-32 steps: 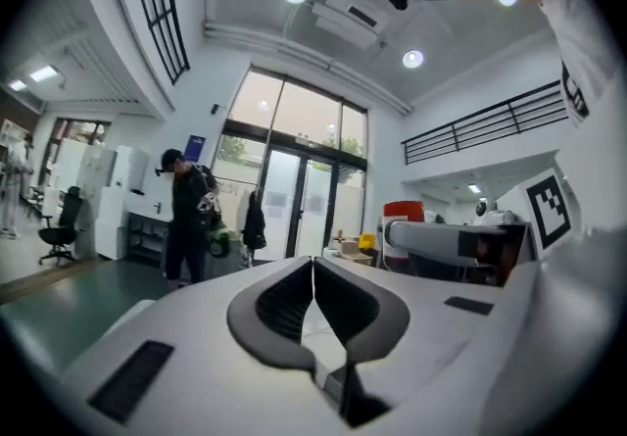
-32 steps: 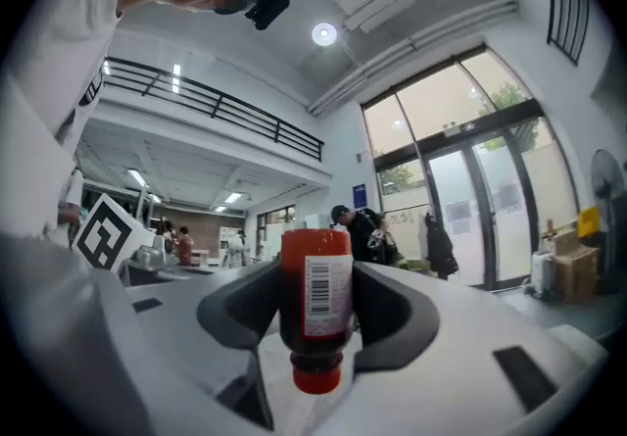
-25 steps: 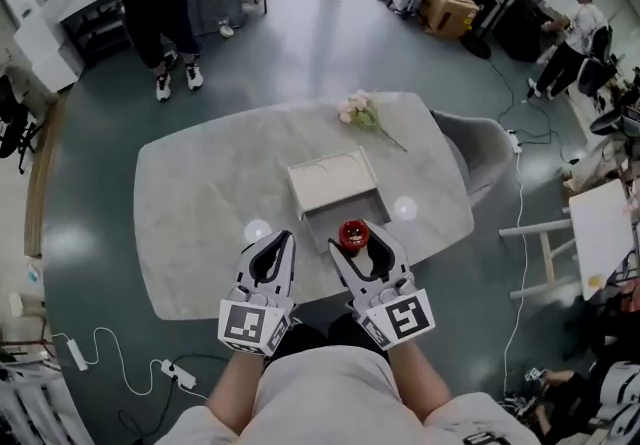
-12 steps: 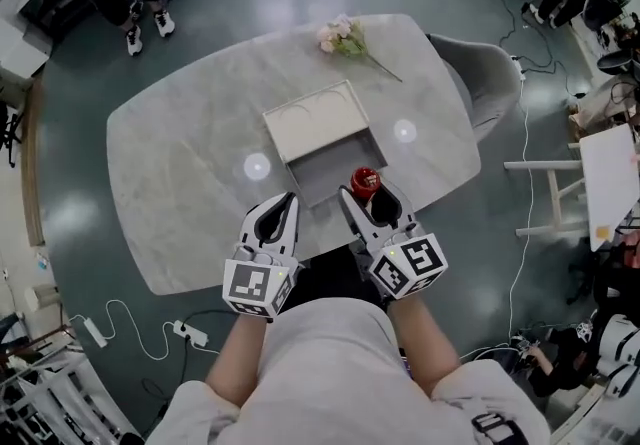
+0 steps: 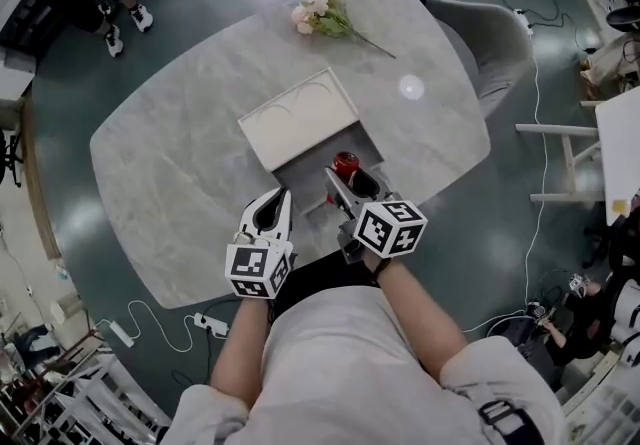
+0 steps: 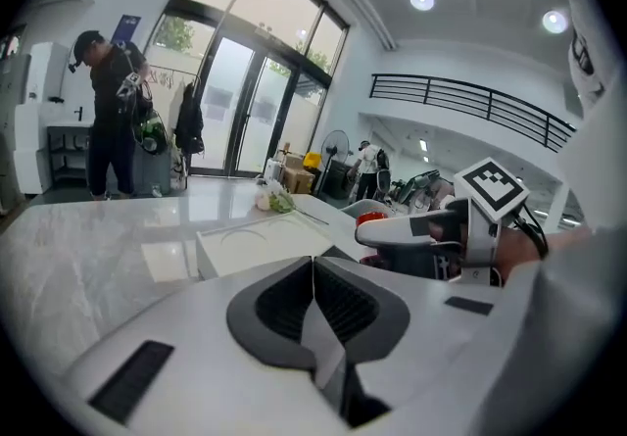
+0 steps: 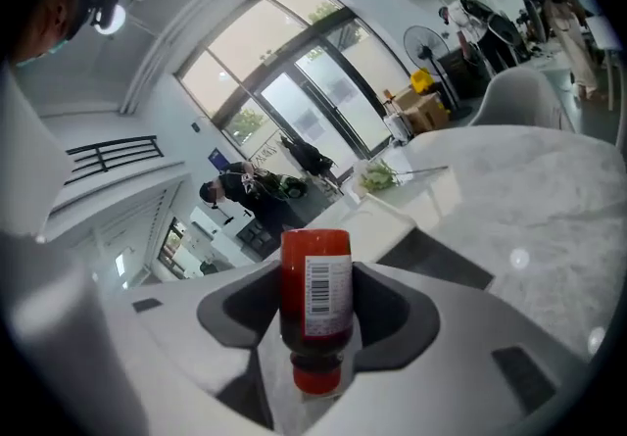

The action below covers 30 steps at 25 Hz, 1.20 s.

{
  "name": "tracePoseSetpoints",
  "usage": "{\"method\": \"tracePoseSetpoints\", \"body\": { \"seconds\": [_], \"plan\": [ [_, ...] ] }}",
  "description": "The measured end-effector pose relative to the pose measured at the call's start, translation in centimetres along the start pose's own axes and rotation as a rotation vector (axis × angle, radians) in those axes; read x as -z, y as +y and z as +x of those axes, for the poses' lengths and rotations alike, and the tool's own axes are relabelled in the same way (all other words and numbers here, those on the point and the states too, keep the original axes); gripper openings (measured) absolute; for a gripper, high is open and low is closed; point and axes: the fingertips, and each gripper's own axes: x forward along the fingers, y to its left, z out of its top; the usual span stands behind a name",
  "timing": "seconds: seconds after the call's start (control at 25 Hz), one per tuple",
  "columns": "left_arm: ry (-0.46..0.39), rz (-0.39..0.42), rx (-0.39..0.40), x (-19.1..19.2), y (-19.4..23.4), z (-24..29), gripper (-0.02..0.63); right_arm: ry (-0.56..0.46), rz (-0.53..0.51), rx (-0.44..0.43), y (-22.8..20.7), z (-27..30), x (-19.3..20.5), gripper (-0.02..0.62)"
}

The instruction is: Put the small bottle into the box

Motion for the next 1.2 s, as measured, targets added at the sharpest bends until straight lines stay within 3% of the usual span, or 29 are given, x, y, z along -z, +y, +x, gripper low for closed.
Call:
{"method": "tracePoseSetpoints", "body": {
  "seconds": [0.24,0.84,1.2],
  "plan": [
    [0.066,-0.027,-0.009,1.7,1.0,2.7,0.027,0.092,0.107,0.044,-2.9,3.0,1.8,0.233],
    [0.155,-0.114,-0.009,4.2,3.1,5.7,0.026,0.317,0.089,0.166,-5.9,6.8,5.3,0.233],
    [0.159,-0.156,-0.035,4.5,4.8,5.8,0.027,0.417,0.065,0.212,-6.6,7.9,6.3,0.233]
  ]
}}
